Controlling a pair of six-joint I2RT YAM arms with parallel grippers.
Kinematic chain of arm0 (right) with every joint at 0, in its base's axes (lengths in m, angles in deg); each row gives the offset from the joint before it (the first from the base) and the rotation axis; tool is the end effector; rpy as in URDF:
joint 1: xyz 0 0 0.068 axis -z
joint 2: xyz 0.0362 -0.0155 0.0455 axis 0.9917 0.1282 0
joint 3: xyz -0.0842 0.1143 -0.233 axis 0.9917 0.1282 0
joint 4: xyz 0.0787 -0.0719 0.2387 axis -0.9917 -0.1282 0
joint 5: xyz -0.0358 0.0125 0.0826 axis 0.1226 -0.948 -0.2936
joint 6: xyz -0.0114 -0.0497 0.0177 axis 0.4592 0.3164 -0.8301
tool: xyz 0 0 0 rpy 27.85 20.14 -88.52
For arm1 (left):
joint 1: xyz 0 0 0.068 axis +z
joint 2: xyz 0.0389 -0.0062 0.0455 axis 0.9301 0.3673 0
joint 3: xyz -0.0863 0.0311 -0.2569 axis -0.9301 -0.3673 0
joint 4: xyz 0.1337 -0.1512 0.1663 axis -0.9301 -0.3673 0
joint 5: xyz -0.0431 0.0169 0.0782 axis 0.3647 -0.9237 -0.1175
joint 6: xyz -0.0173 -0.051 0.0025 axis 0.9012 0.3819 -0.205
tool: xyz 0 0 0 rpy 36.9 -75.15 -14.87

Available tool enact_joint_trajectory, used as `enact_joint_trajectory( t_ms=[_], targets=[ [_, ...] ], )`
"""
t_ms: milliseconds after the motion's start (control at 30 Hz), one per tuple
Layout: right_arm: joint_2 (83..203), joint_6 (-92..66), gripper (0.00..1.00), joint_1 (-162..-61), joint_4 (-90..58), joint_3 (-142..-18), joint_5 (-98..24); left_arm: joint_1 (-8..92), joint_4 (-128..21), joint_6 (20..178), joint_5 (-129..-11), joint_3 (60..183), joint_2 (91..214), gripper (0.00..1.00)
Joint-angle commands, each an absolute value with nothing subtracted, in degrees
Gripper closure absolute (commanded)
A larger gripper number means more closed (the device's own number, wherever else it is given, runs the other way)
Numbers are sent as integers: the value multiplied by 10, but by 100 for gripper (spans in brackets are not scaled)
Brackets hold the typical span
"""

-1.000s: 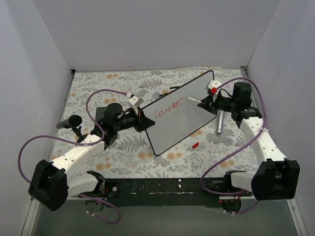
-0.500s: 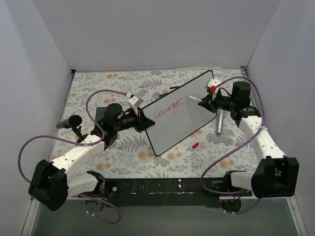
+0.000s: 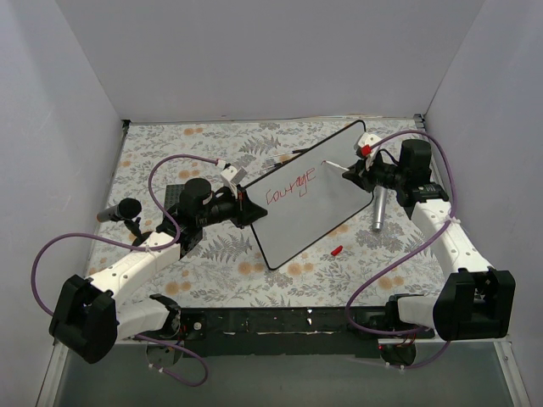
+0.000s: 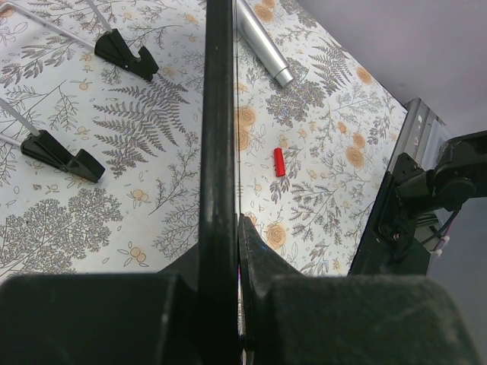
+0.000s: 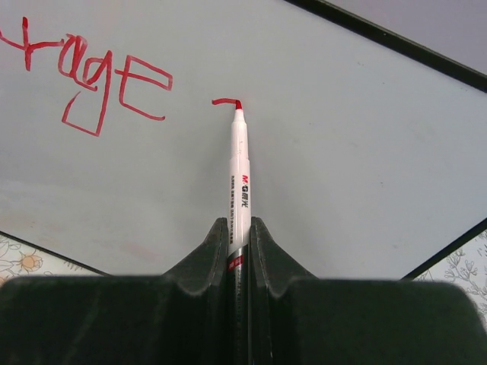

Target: Write a sentence on the whiteboard

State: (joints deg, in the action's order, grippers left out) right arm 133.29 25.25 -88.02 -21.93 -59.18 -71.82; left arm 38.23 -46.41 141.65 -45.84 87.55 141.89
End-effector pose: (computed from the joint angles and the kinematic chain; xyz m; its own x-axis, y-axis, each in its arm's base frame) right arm 0.2763 0.0501 0.3112 0.0255 -0.3883 -0.9212 -0.7868 0.5606 -0.2581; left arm 0.2100 -0.1444 0.2646 -0.8518 -0.2937 -0.4338 0.3015 0.4024 -0.8644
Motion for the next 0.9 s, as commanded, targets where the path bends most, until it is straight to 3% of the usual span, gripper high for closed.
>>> enact_joint_trajectory(
  t_ms=[0, 867],
  targets=[
    [1340, 242, 99, -882, -183, -617, -681, 378, -451, 1387, -449, 881, 1409, 100],
    [1354, 264, 99, -883, -223, -632, -731, 378, -446, 1385, -447, 880, 1415, 100]
  ],
)
